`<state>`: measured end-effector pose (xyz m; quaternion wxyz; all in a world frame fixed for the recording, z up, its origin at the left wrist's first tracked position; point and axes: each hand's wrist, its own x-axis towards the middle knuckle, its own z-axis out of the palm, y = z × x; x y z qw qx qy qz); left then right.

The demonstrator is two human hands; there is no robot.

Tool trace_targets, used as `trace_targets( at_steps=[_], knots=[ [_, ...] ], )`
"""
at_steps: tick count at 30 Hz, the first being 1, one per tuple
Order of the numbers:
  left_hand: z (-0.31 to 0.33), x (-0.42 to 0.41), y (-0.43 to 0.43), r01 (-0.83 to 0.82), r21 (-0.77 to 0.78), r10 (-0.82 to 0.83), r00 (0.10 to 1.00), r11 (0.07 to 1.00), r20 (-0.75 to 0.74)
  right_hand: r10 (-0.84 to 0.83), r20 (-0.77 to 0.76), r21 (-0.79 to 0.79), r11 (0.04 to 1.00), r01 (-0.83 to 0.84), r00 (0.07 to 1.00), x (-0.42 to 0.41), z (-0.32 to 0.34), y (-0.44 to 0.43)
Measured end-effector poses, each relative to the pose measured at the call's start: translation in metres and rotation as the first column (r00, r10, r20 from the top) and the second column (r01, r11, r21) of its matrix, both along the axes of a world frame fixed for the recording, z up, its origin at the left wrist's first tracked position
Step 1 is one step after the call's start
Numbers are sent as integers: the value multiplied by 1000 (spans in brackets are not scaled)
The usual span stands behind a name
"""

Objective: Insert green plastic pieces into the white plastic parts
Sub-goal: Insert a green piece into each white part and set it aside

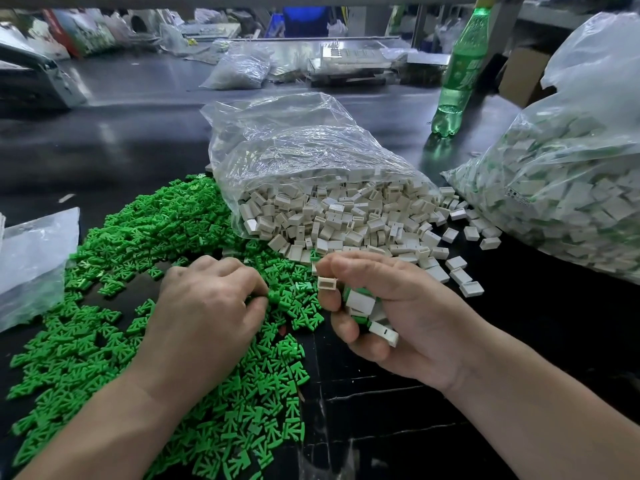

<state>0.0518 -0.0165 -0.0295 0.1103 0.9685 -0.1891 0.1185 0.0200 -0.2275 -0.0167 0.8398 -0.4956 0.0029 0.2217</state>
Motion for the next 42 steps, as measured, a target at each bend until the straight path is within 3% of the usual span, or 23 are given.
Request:
trace_targets(
  at_steps=[2, 4, 7, 11, 14, 21, 33, 39, 42],
  knots=[
    [3, -3, -3, 1, -99, -2, 1000, 995, -10, -28, -3, -33, 999, 28, 1000, 0, -1, 0],
    [6, -7, -3, -25, -310, 7, 998, 950, -58, -51, -20, -49, 998, 49, 999, 0, -2, 0],
    [5, -12, -4, -118, -612, -12, 979, 782, -204, -39, -25, -83, 996, 37, 999, 1, -2, 0],
    [1, -13, -5, -161, -811, -205, 923, 562, -325, -5, 1, -105, 994, 5, 1000, 0, 0, 2],
    [-4, -11, -4, -157, -892, -316, 898, 424, -308, -28, -16, -120, 992, 26, 999, -1, -2, 3],
    [-15, -12, -11, -202, -933, -400, 861, 298, -314, -29, -19, -148, 989, 26, 999, -4, -3, 8],
    [-5, -20, -20, -205, -929, -450, 829, 309, -332, -87, 42, -217, 972, 94, 995, -5, -4, 10],
    [-6, -21, -17, -111, -889, -392, 868, 445, -305, -71, 128, -382, 917, 115, 989, -6, -3, 11],
    [-4, -22, -17, -111, -885, -385, 871, 452, -306, -32, 163, -443, 891, 102, 986, -6, -2, 10]
  ],
)
